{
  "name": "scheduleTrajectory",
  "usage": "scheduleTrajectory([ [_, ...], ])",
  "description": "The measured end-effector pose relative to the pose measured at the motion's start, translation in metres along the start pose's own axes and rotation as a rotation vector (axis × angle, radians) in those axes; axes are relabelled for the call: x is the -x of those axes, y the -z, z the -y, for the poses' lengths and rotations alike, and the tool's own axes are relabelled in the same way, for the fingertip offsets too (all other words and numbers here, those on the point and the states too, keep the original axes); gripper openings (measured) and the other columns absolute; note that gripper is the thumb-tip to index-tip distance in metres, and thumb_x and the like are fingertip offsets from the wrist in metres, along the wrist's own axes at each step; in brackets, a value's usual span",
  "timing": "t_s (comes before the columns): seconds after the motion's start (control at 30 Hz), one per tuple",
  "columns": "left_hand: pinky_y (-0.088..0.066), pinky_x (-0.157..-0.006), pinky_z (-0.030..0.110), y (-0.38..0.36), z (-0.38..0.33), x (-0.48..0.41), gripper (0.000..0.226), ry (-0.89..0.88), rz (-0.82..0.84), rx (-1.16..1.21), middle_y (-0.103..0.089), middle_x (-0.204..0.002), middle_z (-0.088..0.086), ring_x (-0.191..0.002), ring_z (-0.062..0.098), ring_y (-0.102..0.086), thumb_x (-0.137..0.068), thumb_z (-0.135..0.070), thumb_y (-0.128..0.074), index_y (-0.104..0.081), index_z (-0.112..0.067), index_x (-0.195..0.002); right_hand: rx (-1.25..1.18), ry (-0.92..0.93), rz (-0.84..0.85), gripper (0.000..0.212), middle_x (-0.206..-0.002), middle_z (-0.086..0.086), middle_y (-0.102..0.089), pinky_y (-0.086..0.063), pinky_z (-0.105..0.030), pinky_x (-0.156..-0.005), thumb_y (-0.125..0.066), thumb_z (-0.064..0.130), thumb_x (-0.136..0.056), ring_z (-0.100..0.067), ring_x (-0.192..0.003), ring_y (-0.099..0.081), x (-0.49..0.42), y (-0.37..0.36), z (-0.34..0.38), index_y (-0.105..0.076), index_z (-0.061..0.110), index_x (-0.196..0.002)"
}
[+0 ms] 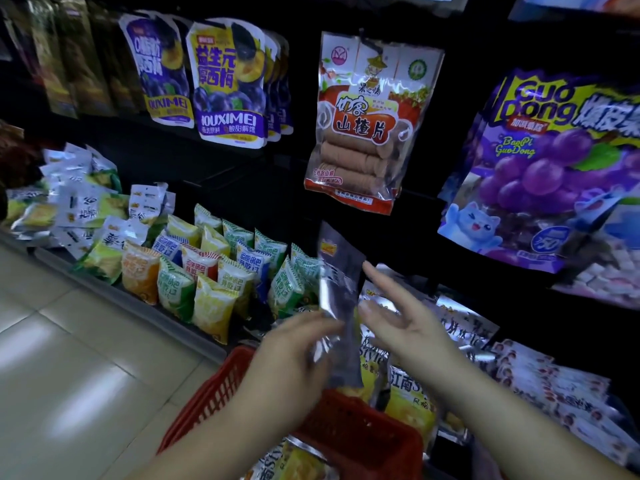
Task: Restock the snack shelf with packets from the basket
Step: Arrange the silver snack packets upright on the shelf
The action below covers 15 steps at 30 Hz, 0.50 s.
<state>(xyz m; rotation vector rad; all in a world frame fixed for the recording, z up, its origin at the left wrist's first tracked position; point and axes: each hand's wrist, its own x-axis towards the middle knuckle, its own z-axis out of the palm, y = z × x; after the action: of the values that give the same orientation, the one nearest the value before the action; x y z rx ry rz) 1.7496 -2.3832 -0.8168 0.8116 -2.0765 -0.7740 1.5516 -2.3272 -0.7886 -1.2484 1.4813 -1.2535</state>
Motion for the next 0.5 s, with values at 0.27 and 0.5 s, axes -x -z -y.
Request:
scheduleTrajectory([
  [0.27, -0.058, -0.077, 0.039, -0.045, -0.002, 0.024, 0.032, -0.314, 0.258, -0.299, -0.047, -0.148, 0.001, -0.110, 0.022, -0.055, -0.096, -0.021, -0.049, -0.055, -0.034, -0.125, 0.007, -0.006, -0.145, 0.065, -0.134, 0.020, -0.057, -0.059, -0.032, -0.085, -0.076, 0.026, -0.093, -0.007, -0.113, -0.066, -0.004, -0.015, -0.012, -0.044, 0.063, -0.137],
  [0.5, -0.049, -0.091, 0.021, -0.016, 0.002, -0.005, 0.021, 0.043, -0.018, 0.068, -0.058, -0.123, -0.024, -0.116, -0.013, -0.052, -0.090, -0.030, -0.075, -0.058, -0.033, -0.102, 0.052, 0.022, -0.184, 0.063, -0.134, -0.013, -0.063, -0.042, -0.024, -0.064, -0.056, 0.017, -0.104, -0.008, -0.073, -0.048, -0.007, -0.005, -0.017, -0.034, 0.056, -0.148],
])
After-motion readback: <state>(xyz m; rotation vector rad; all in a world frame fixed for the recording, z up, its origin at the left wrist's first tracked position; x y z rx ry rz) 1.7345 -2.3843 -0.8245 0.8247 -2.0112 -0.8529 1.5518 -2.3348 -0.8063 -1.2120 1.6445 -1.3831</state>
